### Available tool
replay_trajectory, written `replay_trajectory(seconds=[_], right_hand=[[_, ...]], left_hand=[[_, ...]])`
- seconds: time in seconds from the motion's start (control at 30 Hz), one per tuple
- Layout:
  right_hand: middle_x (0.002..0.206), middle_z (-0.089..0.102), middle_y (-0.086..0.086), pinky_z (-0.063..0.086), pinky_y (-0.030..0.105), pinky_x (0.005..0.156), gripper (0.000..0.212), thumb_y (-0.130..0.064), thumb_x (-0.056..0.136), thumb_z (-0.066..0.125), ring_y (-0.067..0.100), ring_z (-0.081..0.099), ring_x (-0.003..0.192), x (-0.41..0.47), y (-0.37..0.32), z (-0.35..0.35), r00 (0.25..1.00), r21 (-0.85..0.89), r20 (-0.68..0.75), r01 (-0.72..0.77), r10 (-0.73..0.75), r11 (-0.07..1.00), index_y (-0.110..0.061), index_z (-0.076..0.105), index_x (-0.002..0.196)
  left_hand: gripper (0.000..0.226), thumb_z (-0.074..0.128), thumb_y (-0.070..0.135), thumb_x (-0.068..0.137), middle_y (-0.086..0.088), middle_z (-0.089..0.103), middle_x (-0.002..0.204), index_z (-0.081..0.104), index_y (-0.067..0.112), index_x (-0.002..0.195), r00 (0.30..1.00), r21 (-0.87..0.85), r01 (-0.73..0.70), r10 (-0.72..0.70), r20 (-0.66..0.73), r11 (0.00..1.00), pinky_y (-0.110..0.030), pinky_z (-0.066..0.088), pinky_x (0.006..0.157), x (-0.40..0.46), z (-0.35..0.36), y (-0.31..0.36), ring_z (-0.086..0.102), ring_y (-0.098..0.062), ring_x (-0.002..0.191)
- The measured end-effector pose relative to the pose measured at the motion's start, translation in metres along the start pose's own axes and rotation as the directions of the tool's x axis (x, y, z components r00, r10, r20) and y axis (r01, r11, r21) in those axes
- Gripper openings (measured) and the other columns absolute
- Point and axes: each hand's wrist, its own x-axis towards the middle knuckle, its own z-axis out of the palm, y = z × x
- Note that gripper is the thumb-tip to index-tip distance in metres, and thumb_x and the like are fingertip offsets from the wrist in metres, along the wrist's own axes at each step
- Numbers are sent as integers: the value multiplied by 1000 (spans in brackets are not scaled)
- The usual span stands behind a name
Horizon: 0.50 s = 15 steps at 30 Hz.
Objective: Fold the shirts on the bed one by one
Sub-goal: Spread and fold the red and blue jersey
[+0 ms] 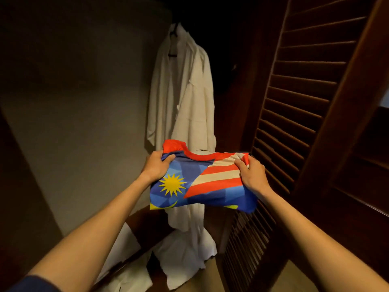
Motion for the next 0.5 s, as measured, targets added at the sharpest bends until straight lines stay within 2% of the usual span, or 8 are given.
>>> replay_trajectory(seconds=[0.13,0.2,0.27,0.33,0.4,0.5], right_hand=[[92,66,-4,41,29,83,9,-28,99,56,19,61,93,51,11,44,997,28,48,51,-53,998,-23,62,94],[88,66,-3,38,28,79,12,-27,99,57,18,60,89,76,12,82,990,55,121,62,-68,997,-21,60,89],[81,65,3,36,30,71,22,-27,99,57,22,59,81,99,8,128,974,92,206,74,-92,993,-13,57,83],[73,59,6,37,32,67,28,-26,98,58,23,53,73,119,-2,178,951,147,279,96,-134,984,-7,52,79],[68,53,8,35,28,62,31,-24,98,58,22,45,67,137,-17,227,923,200,332,131,-193,971,-7,47,74],[78,60,18,39,34,68,29,-24,99,58,31,52,73,161,-34,298,858,273,454,123,-241,954,0,55,83]], left_hand=[[24,63,29,97,-10,73,94,72,8,103,995,30,66,-63,-82,997,-33,49,77,35,-3,-29,66,-28,90],[24,63,30,96,-9,73,93,73,9,102,984,60,110,-100,-148,992,-29,45,73,50,-18,-51,65,-27,88],[24,64,31,96,-10,73,92,74,9,101,966,90,172,-150,-213,981,-28,42,71,63,-39,-78,65,-27,87],[24,64,30,96,-12,73,91,74,8,101,939,106,229,-191,-285,968,-29,42,71,71,-64,-109,66,-29,87],[24,65,28,96,-13,73,95,74,7,103,901,114,280,-220,-375,953,-27,41,71,77,-87,-137,65,-27,90],[22,65,27,96,-12,73,95,74,8,103,826,95,378,-289,-485,921,-26,39,71,85,-114,-177,65,-26,91]])
